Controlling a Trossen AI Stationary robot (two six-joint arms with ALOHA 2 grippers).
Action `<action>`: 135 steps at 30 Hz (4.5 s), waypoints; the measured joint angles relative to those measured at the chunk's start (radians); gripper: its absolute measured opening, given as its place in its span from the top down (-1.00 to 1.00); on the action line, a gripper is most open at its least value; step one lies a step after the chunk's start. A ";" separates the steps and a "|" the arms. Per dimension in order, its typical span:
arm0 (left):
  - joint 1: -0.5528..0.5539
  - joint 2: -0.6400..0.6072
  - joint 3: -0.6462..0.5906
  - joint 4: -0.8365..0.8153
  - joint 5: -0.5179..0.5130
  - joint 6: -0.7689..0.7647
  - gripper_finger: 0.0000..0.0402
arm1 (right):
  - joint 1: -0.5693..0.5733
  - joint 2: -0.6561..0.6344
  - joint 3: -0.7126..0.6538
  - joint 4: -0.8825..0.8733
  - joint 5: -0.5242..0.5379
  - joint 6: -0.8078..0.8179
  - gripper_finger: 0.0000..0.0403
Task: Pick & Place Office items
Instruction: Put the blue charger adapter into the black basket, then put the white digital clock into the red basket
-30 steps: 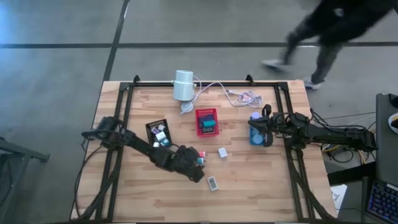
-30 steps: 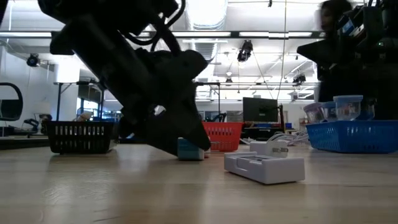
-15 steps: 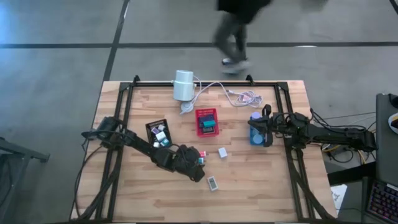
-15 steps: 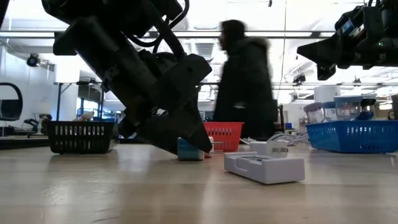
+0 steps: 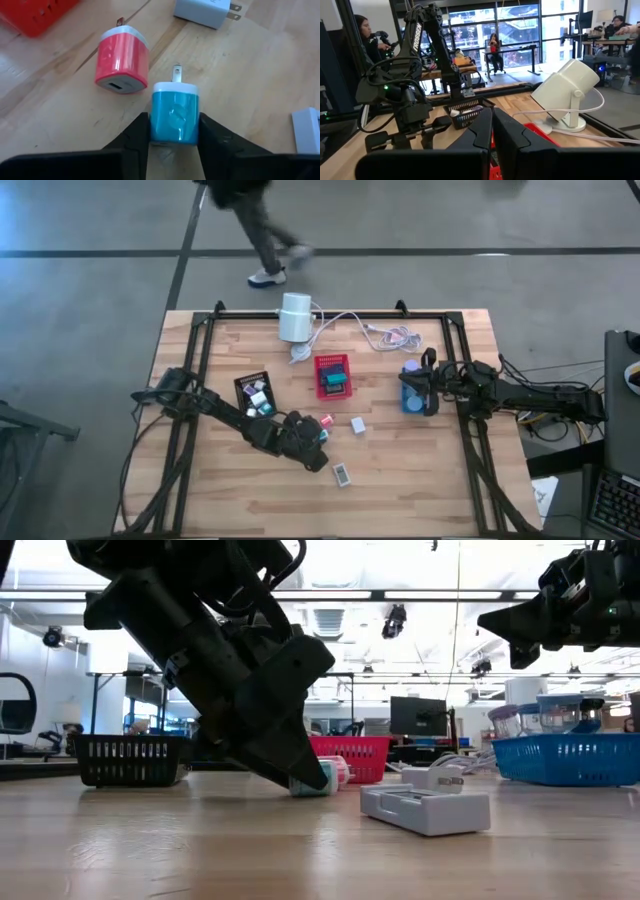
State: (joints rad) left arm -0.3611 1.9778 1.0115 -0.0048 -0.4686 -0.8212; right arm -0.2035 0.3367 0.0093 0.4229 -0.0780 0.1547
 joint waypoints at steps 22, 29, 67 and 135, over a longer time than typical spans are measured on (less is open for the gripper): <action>-0.053 -0.080 -0.001 0.019 0.011 0.194 0.41 | 0.000 0.001 0.000 -0.014 0.000 0.001 0.94; -0.082 -0.314 -0.002 -0.100 -0.044 0.320 0.42 | 0.000 0.001 0.000 -0.017 0.000 0.000 0.94; 0.041 -1.510 -0.606 -0.350 -0.042 0.556 0.42 | 0.000 0.001 0.000 -0.022 0.000 -0.001 0.94; 0.055 -1.080 -0.468 -0.271 0.065 0.762 0.25 | 0.000 0.000 0.000 -0.021 0.000 -0.008 0.94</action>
State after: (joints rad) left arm -0.3061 0.8974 0.5440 -0.2761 -0.4034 -0.0597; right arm -0.2032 0.3371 0.0093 0.4014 -0.0776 0.1463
